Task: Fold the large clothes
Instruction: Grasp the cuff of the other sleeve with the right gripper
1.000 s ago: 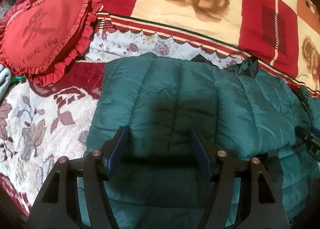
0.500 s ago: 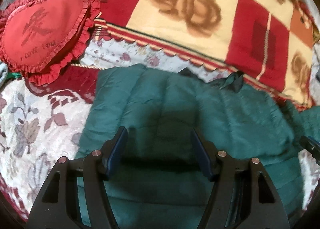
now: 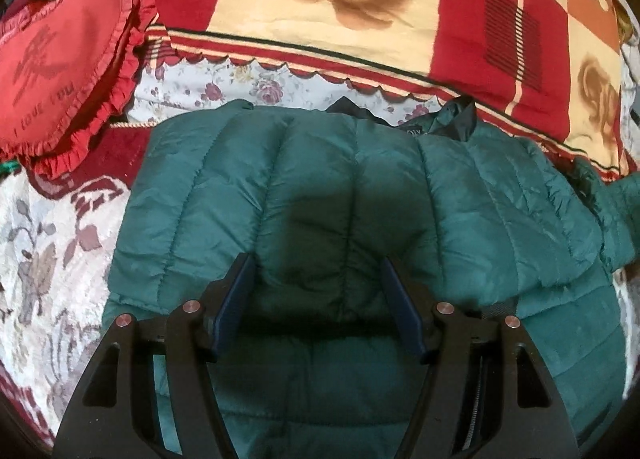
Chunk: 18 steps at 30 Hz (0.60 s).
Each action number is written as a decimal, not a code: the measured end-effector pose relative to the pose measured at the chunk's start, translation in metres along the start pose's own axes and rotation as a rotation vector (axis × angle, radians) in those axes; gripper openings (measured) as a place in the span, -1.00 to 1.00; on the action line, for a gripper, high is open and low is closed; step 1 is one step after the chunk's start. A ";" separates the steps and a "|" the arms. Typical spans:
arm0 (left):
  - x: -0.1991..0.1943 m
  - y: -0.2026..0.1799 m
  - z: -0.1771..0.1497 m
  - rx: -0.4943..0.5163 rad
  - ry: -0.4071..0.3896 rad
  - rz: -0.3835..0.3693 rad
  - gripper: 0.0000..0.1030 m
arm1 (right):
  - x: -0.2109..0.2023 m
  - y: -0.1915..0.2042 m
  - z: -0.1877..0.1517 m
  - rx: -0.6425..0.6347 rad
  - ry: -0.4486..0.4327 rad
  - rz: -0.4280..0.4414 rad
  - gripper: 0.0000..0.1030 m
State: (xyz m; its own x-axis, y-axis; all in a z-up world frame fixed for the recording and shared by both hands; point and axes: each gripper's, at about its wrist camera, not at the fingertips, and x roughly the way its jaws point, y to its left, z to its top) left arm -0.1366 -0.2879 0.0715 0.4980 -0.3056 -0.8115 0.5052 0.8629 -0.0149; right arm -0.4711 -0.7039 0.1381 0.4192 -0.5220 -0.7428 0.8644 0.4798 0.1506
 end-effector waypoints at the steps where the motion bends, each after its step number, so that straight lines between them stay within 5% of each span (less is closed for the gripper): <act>1: 0.001 0.001 0.000 -0.004 0.001 -0.005 0.30 | 0.001 -0.012 0.005 0.034 -0.009 -0.017 0.58; 9: 0.002 -0.002 -0.002 0.000 -0.012 0.000 0.31 | 0.022 -0.086 0.031 0.273 -0.066 -0.108 0.76; 16: 0.004 0.002 -0.002 -0.011 -0.009 -0.018 0.32 | 0.042 -0.096 0.056 0.321 -0.106 -0.075 0.76; 18: 0.005 0.001 -0.002 -0.009 -0.009 -0.016 0.32 | 0.047 -0.094 0.060 0.327 -0.110 -0.066 0.63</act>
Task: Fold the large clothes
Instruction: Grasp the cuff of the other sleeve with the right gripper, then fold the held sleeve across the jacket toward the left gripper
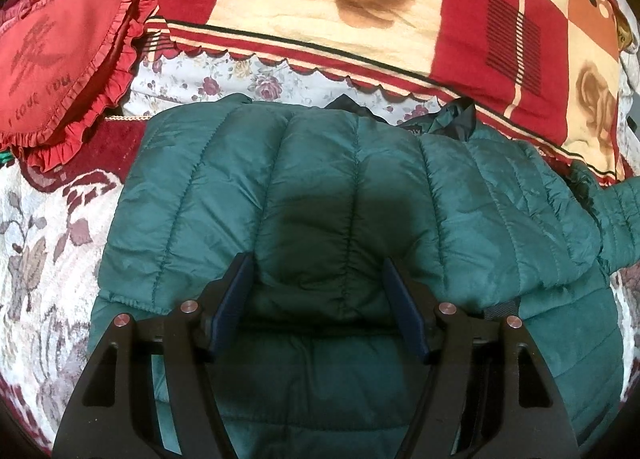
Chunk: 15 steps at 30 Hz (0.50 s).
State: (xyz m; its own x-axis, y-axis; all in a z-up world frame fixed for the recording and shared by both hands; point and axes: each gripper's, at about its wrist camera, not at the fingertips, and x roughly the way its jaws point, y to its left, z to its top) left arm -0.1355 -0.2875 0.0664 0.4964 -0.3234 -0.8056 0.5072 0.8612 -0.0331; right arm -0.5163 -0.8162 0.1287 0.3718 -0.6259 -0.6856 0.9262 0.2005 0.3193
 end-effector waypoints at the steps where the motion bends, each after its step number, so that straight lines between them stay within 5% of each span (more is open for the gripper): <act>1: 0.000 0.000 0.000 0.001 0.000 0.000 0.32 | 0.003 0.001 0.001 -0.003 0.010 0.007 0.18; 2: 0.000 0.000 0.000 0.001 0.000 0.000 0.32 | 0.007 0.003 0.001 -0.005 0.032 0.012 -0.16; 5: 0.001 0.001 0.000 0.001 0.001 -0.004 0.33 | 0.003 0.007 -0.001 -0.013 0.029 0.037 -0.65; 9: 0.001 0.001 0.000 0.000 0.000 -0.006 0.33 | -0.022 0.030 -0.008 -0.123 -0.001 0.080 -0.74; 15: -0.016 0.009 0.005 -0.027 -0.007 -0.037 0.33 | -0.078 0.087 -0.034 -0.301 0.011 0.269 -0.75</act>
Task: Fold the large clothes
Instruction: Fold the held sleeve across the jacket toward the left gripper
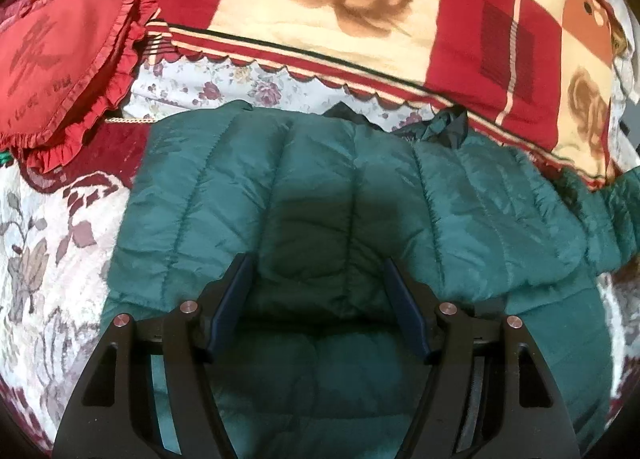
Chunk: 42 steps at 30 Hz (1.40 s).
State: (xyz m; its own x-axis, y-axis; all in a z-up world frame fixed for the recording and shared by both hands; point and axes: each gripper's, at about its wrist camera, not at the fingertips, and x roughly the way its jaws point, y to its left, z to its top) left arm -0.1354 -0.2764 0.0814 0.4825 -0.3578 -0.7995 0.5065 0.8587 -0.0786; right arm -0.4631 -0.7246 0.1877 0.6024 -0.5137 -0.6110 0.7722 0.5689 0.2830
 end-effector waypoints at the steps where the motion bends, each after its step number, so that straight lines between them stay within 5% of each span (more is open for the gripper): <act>1: -0.005 0.003 0.001 -0.014 -0.007 -0.007 0.33 | -0.004 0.015 -0.003 -0.029 0.005 0.029 -0.75; 8: -0.039 0.021 0.009 -0.041 -0.066 -0.015 0.33 | -0.004 0.126 -0.042 -0.169 0.129 0.253 -0.76; 15: -0.051 0.044 0.005 -0.060 -0.061 -0.016 0.32 | 0.015 0.220 -0.100 -0.247 0.268 0.388 -0.76; 29: -0.046 0.057 0.002 -0.089 -0.037 -0.041 0.32 | 0.071 0.321 -0.205 -0.295 0.527 0.526 -0.74; 33: -0.045 0.056 0.003 -0.102 -0.029 -0.065 0.32 | 0.071 0.323 -0.216 -0.317 0.536 0.543 -0.36; 35: -0.045 0.057 0.005 -0.115 -0.026 -0.075 0.32 | 0.061 0.320 -0.211 -0.301 0.530 0.593 0.26; 42: -0.040 0.057 0.006 -0.144 -0.009 -0.072 0.32 | 0.032 0.305 -0.194 -0.325 0.475 0.598 0.28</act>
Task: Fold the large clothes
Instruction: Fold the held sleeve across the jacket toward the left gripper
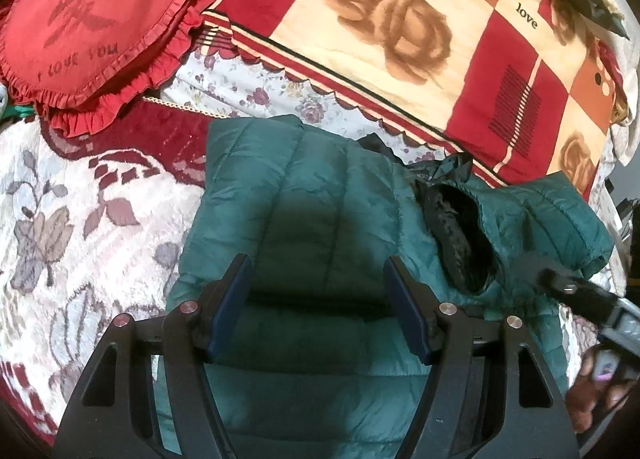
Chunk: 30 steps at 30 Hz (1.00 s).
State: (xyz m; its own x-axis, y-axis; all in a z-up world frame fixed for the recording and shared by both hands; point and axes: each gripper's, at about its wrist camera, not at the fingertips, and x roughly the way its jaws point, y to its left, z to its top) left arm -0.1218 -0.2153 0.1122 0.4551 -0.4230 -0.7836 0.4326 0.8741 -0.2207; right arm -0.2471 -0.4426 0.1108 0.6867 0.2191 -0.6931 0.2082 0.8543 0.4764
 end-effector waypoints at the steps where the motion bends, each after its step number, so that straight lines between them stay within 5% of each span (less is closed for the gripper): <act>1: 0.000 -0.001 -0.001 0.002 0.001 -0.001 0.32 | -0.005 -0.002 0.000 0.011 -0.006 0.011 0.28; 8: -0.004 -0.021 -0.001 0.005 0.000 -0.041 0.32 | -0.048 -0.008 -0.001 -0.004 -0.078 -0.018 0.28; 17: 0.011 -0.060 0.002 -0.002 0.047 -0.115 0.32 | -0.101 -0.036 0.016 -0.004 -0.157 -0.243 0.29; 21: 0.030 -0.074 0.005 -0.027 0.114 -0.135 0.32 | -0.120 -0.059 0.023 0.053 -0.196 -0.250 0.30; 30: 0.049 -0.096 0.006 -0.076 0.135 -0.182 0.32 | -0.137 -0.089 0.013 0.124 -0.208 -0.232 0.34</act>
State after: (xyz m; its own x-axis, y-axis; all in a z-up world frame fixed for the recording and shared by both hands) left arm -0.1361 -0.3216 0.0988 0.2647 -0.5441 -0.7962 0.4361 0.8039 -0.4044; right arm -0.3503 -0.5549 0.1705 0.7355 -0.0864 -0.6720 0.4505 0.8032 0.3898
